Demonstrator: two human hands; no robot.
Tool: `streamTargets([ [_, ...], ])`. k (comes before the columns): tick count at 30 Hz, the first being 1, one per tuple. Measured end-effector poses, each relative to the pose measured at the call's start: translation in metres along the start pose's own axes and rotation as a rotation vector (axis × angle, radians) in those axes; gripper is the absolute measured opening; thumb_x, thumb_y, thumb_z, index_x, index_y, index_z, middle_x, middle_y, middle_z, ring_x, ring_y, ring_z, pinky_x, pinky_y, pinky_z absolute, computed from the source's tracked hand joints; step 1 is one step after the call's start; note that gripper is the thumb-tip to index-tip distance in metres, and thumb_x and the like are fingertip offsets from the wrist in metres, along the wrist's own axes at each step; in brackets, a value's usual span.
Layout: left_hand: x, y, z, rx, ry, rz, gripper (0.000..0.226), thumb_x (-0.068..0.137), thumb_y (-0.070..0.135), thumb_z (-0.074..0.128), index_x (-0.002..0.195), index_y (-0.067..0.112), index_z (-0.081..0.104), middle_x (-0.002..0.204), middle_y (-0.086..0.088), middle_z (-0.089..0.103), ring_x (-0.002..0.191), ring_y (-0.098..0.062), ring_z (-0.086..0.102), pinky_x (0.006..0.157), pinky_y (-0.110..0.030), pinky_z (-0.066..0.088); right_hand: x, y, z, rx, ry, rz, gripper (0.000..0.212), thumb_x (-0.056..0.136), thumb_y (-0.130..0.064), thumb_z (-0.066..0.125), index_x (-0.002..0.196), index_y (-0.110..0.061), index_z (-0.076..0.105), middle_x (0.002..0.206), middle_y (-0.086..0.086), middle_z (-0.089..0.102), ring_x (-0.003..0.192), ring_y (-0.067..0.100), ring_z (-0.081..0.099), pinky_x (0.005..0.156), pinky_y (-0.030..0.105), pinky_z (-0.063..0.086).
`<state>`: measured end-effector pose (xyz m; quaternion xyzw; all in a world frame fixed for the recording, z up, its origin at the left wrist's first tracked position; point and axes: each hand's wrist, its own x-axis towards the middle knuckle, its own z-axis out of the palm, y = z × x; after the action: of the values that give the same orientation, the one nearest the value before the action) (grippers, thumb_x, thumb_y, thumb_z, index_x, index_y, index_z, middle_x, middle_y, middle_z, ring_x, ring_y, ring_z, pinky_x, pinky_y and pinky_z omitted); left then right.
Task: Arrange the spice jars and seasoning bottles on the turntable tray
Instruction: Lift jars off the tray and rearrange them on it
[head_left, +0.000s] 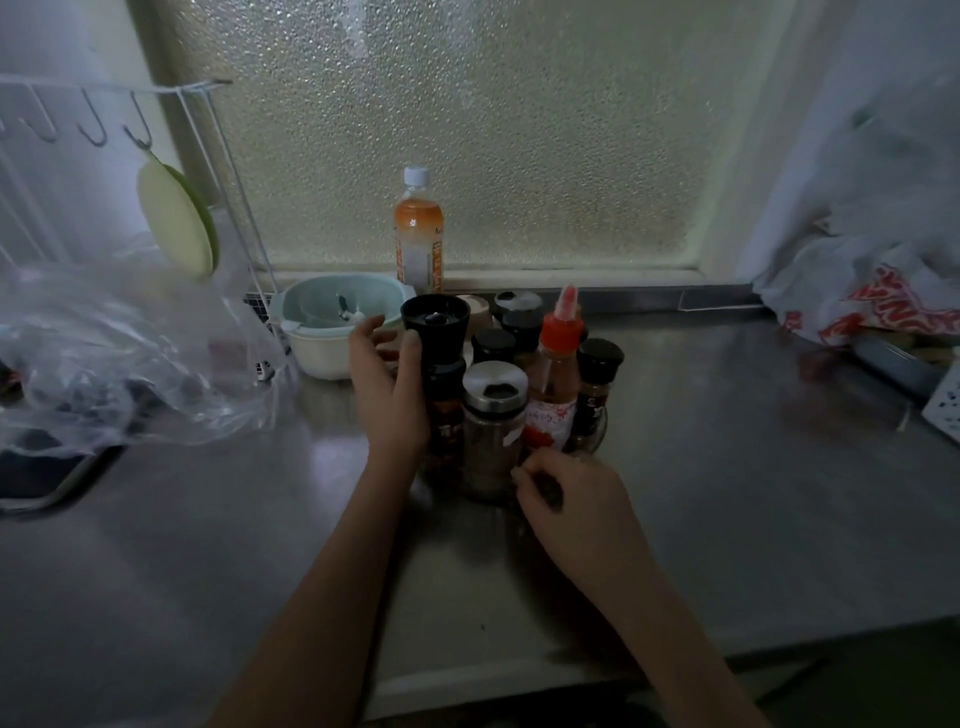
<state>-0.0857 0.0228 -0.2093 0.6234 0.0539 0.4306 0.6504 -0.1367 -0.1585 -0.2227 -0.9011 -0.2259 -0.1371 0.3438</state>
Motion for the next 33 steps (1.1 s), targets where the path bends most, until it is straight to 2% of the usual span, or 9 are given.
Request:
streamTargets([
  [6,0.008,0.007,-0.006,-0.147,-0.366,-0.15,0.04,0.085,0.038,0.051,0.114,0.012,0.059,0.117,-0.017,0.061,0.107,-0.017,0.06,0.09,-0.029,0.049,-0.015,-0.006,-0.019,0.068,-0.059,-0.001,0.012,0.089,-0.024,0.062,0.091,-0.02,0.072,0.086,-0.003,0.073,0.078,0.007,0.062,0.072,0.024,0.05],
  [10,0.011,0.01,-0.01,-0.194,-0.386,-0.19,0.037,0.085,0.04,0.05,0.111,0.015,0.06,0.109,-0.006,0.065,0.102,-0.013,0.063,0.084,-0.025,0.051,-0.001,0.002,-0.037,0.22,0.023,0.079,0.01,0.089,-0.026,0.063,0.089,-0.023,0.073,0.083,-0.01,0.072,0.076,0.0,0.066,0.071,0.02,0.054],
  [15,0.016,0.013,-0.01,-0.335,-0.337,-0.339,0.046,0.098,0.045,0.029,0.1,0.021,0.068,0.104,-0.003,0.071,0.104,-0.017,0.063,0.093,-0.033,0.048,0.032,0.011,-0.063,0.475,0.341,0.163,0.025,0.095,-0.017,0.053,0.077,-0.012,0.068,0.066,0.007,0.068,0.049,0.006,0.06,0.047,0.013,0.045],
  [18,0.027,0.011,-0.012,-0.258,-0.363,-0.425,0.032,0.101,0.029,0.03,0.101,0.022,0.061,0.098,0.002,0.072,0.095,-0.011,0.066,0.082,-0.028,0.053,0.059,0.014,-0.072,0.515,0.423,0.155,0.029,0.098,-0.02,0.048,0.077,-0.012,0.066,0.066,0.011,0.065,0.05,0.011,0.057,0.045,0.013,0.042],
  [22,0.055,0.009,-0.017,-0.013,-0.65,-0.402,0.033,0.094,-0.002,0.039,0.111,0.019,0.059,0.097,0.005,0.072,0.095,-0.014,0.066,0.073,-0.021,0.055,0.097,0.003,-0.078,0.515,0.488,0.037,0.026,0.096,-0.019,0.048,0.076,-0.015,0.065,0.063,0.007,0.063,0.051,0.007,0.055,0.049,0.017,0.042],
  [25,0.073,0.012,-0.014,0.059,-0.8,-0.39,0.049,0.092,-0.007,0.041,0.133,0.019,0.046,0.116,0.009,0.06,0.101,-0.001,0.063,0.078,-0.016,0.053,0.1,-0.012,-0.071,0.402,0.572,-0.126,0.018,0.091,-0.023,0.048,0.08,-0.018,0.061,0.067,-0.004,0.062,0.062,0.013,0.06,0.058,0.028,0.047],
  [28,0.079,0.015,-0.007,0.347,-0.91,-0.271,0.044,0.093,0.001,0.048,0.127,0.03,0.049,0.118,0.017,0.054,0.108,0.0,0.058,0.083,-0.008,0.047,0.078,-0.02,-0.055,0.126,0.656,-0.376,0.012,0.087,-0.022,0.053,0.08,-0.014,0.059,0.078,0.0,0.063,0.074,0.018,0.054,0.07,0.026,0.04],
  [31,0.073,0.014,-0.004,0.528,-0.874,-0.229,0.037,0.089,-0.007,0.05,0.124,0.005,0.05,0.127,-0.016,0.054,0.119,-0.031,0.05,0.096,-0.019,0.039,0.06,-0.021,-0.033,-0.191,0.631,-0.603,0.021,0.084,-0.033,0.053,0.08,-0.016,0.066,0.086,0.002,0.068,0.085,0.019,0.053,0.082,0.034,0.031],
  [33,0.066,0.008,-0.004,0.472,-0.81,-0.203,0.041,0.088,-0.014,0.046,0.129,-0.01,0.041,0.131,-0.027,0.049,0.109,-0.022,0.049,0.082,-0.002,0.04,0.056,-0.019,-0.023,-0.368,0.56,-0.611,0.029,0.083,-0.046,0.052,0.084,-0.023,0.069,0.09,-0.004,0.069,0.092,0.016,0.054,0.093,0.039,0.03],
])
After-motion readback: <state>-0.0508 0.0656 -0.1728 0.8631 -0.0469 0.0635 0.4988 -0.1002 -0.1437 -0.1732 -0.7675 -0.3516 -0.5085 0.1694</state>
